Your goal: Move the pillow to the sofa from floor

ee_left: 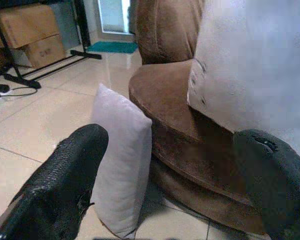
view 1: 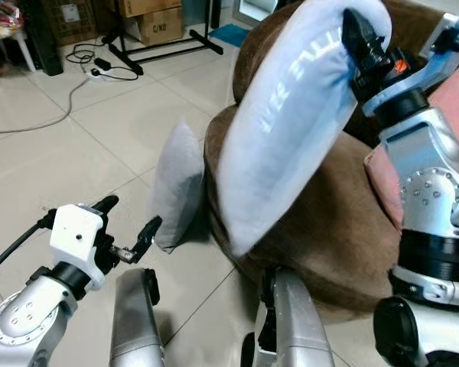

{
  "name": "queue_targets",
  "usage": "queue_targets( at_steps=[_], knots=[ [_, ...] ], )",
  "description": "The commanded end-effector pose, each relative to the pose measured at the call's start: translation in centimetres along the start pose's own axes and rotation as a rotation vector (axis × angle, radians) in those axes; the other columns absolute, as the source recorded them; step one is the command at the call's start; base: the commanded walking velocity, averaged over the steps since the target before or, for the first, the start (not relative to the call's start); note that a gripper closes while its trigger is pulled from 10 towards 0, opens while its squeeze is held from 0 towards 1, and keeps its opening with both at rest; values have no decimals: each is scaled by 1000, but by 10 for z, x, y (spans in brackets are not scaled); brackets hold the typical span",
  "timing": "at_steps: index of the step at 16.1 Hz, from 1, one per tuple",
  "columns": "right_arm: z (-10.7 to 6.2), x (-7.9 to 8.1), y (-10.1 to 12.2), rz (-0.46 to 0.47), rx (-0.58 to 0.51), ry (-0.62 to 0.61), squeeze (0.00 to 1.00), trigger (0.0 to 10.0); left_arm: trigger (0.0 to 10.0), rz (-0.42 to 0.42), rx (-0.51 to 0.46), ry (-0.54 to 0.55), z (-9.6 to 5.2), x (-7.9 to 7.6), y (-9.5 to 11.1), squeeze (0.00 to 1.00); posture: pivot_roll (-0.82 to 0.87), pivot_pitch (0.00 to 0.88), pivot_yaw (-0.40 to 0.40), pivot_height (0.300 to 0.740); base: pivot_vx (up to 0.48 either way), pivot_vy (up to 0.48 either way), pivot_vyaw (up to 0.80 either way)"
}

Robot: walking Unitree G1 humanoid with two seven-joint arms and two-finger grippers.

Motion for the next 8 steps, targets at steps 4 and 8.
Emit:
queue_targets(
  at_steps=[4, 8],
  knots=[
    [-33, -5, -91, -91, 388, -204, 0, 10000, 10000, 35, -39, 87, 9, -2, 4, 608, 120, 0, -144, 497, 0, 0, 0],
    [-53, 4, -114, -59, 443, -256, 0, 10000, 10000, 81, -90, 159, 21, 9, 15, 412, 123, 0, -115, 517, 0, 0, 0]
  ],
)
Point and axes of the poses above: a point about 5 cm out from each wrist's last joint towards the gripper, its own z axis pointing out of the wrist towards the gripper, its own y axis along the axis of the wrist's last joint, x = y × z, the point moved 4 cm from there along z, pointing out of the wrist towards the gripper, and after that the axes turned 11 degrees about -z, right-handed, at the moved point
